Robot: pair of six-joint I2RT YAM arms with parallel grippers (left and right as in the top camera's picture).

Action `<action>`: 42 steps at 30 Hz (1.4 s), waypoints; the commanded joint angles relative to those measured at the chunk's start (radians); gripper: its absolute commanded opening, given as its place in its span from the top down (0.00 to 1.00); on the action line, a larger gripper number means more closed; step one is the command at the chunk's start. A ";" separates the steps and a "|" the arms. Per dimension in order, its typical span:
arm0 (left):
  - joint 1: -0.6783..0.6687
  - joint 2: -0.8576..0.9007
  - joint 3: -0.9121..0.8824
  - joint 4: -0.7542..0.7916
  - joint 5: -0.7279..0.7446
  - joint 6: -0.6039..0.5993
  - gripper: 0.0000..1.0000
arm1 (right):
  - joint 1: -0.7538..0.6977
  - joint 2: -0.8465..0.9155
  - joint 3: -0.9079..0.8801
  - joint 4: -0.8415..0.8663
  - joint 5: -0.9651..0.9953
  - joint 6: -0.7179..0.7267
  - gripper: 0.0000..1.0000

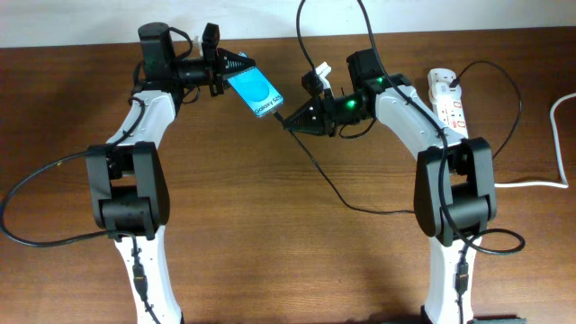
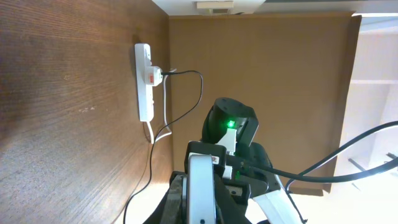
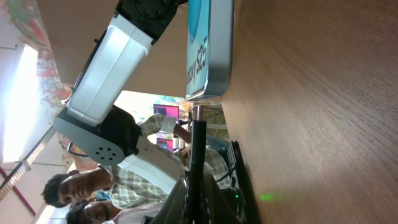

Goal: Plug charger to phone and switch on socket

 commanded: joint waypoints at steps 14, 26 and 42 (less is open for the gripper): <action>-0.006 0.002 0.012 0.004 0.003 0.010 1.00 | 0.012 -0.023 0.008 0.046 -0.034 0.036 0.96; 0.008 0.002 0.012 0.004 0.012 0.009 1.00 | 0.005 -0.023 0.008 0.046 -0.016 0.039 0.96; 0.008 0.002 0.012 0.004 0.023 0.010 1.00 | 0.005 -0.023 0.008 0.037 0.018 0.038 0.96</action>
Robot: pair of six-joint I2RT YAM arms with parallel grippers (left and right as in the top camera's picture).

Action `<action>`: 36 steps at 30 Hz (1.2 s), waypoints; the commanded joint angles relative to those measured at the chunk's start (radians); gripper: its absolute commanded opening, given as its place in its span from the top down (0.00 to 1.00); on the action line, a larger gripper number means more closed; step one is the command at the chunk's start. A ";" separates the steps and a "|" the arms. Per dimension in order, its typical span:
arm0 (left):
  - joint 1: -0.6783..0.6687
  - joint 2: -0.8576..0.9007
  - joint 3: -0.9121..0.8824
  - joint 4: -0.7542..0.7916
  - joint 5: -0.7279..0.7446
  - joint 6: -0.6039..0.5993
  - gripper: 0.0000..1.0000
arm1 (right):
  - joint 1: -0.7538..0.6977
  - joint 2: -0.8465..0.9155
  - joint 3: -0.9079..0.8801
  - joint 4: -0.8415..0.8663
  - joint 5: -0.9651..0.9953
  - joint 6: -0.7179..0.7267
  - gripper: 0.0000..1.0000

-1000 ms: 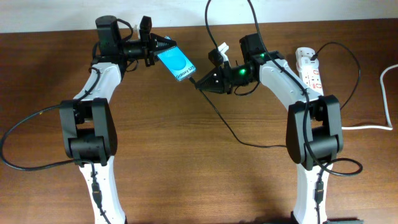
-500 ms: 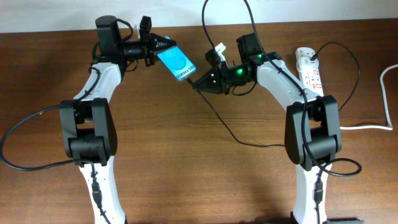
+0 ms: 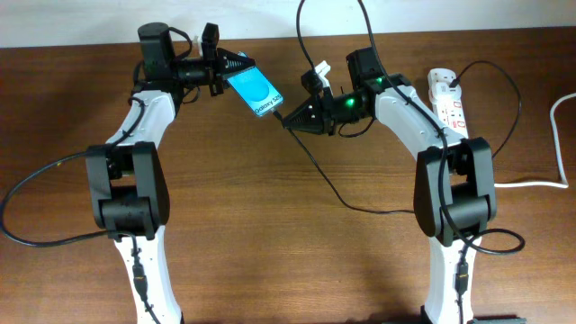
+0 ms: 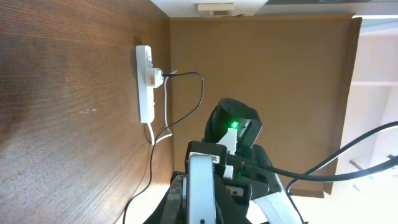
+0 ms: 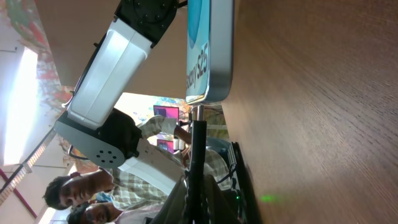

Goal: Plug charger to phone and switch on socket

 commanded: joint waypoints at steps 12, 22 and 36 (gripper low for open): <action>-0.008 0.002 0.012 0.004 0.030 0.017 1.00 | 0.011 -0.023 0.008 0.070 -0.010 0.055 0.96; -0.016 0.002 0.012 0.003 0.064 0.016 1.00 | 0.012 -0.023 0.008 0.116 0.028 0.103 0.96; -0.050 0.002 0.012 0.004 0.092 0.016 1.00 | 0.024 -0.023 0.008 0.156 0.133 0.148 0.96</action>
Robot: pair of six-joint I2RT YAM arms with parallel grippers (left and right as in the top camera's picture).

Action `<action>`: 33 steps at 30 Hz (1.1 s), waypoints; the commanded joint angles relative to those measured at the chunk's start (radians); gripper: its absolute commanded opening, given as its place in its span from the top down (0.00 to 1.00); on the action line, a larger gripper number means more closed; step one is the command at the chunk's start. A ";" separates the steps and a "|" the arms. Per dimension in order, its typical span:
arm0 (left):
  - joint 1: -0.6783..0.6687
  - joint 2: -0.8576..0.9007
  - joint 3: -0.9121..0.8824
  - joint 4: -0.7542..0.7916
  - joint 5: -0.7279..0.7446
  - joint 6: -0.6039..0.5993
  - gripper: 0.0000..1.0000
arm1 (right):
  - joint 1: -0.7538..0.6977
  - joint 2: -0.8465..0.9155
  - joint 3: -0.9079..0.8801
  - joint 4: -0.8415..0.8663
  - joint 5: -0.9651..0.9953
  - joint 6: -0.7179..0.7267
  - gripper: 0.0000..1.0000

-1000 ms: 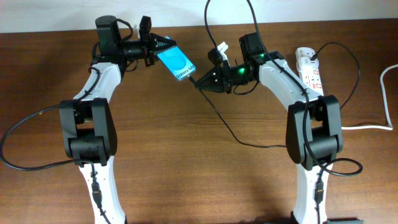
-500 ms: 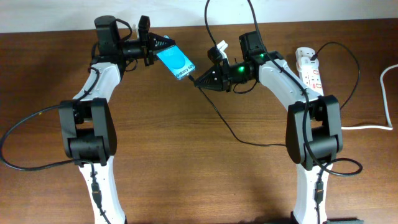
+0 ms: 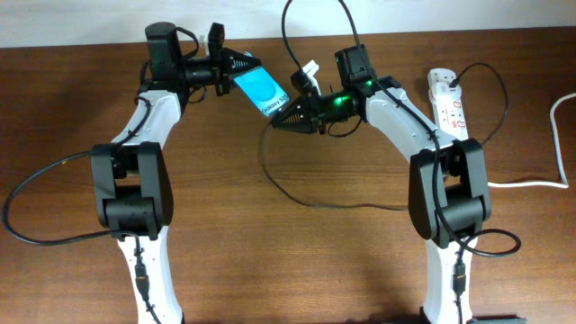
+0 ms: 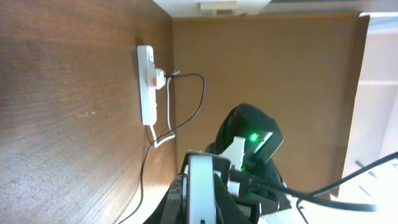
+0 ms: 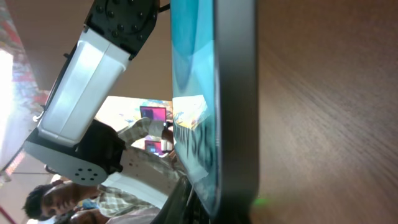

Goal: Plug charger to phone and switch on socket

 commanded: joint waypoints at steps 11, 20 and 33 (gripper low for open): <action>0.061 0.002 0.012 0.155 0.110 -0.064 1.00 | -0.055 -0.025 0.009 -0.047 0.249 0.003 0.96; 0.155 0.002 0.012 0.426 0.013 -0.161 1.00 | 0.059 -0.012 0.472 -0.441 1.051 -0.034 0.64; 0.153 0.002 0.012 0.236 -0.041 -0.010 1.00 | 0.137 0.246 0.492 -0.198 1.264 0.342 0.60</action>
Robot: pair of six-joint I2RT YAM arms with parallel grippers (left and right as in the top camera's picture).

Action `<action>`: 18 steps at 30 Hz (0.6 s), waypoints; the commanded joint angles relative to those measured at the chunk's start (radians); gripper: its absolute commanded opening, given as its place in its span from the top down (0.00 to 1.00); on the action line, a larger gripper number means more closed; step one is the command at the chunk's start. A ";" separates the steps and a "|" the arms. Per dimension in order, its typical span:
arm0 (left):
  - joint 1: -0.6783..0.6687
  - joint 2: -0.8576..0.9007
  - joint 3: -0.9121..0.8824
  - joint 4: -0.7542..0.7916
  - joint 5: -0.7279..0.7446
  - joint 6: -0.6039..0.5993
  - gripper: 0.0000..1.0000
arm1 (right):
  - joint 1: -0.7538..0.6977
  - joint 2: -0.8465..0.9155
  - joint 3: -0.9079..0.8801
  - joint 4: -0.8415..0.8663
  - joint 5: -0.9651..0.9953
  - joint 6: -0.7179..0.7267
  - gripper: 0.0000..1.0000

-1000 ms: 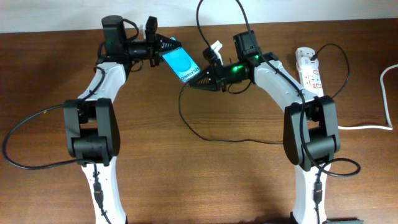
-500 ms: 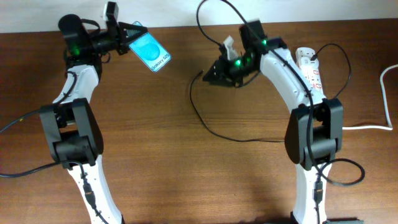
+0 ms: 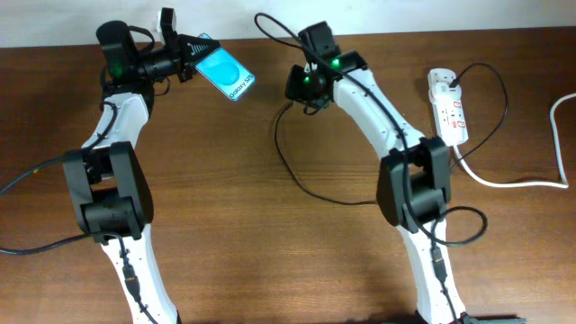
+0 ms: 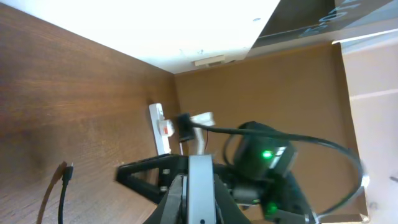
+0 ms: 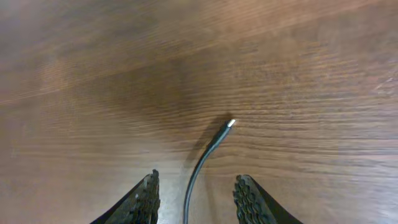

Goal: Plug charger to phone and switch on socket

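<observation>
My left gripper (image 3: pixel 193 47) is shut on the top end of the phone (image 3: pixel 227 74), held in the air at the far left with its blue screen up; in the left wrist view the phone (image 4: pixel 200 202) shows edge-on between the fingers. The black charger cable (image 3: pixel 279 157) lies loose on the table, its metal plug tip (image 5: pixel 231 122) bare and apart from the phone. Above that tip hangs my right gripper (image 5: pixel 198 182), open and pointing down, with the cable on the wood below its fingers. The white power strip (image 3: pixel 447 108) lies at the right.
The cable loops across the middle of the table toward the power strip, where a charger is plugged in beside a red switch (image 4: pixel 165 129). A white mains lead (image 3: pixel 517 184) runs off the right edge. The wall stands close behind the table's far edge.
My right gripper was shut on the cable's plug at the phone's bottom edge; now it is open and the cable lies on the table. The left arm has carried the phone leftward, away from the plug.
At the two oldest moments my right gripper held the plug just short of the phone's bottom edge, the left holding the phone tilted. Then both stood further back and the plug was right at that edge. Now the plug is on the table, free of the phone.
</observation>
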 commanded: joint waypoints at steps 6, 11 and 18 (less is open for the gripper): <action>-0.006 0.002 0.013 0.005 0.005 0.021 1.00 | 0.056 0.095 0.013 0.090 0.071 0.091 0.60; -0.009 0.002 0.013 0.005 0.021 0.021 1.00 | 0.056 0.134 0.013 0.073 0.097 0.090 0.60; -0.009 0.002 0.013 0.005 0.021 0.021 1.00 | 0.056 0.164 0.012 0.062 0.202 0.074 0.80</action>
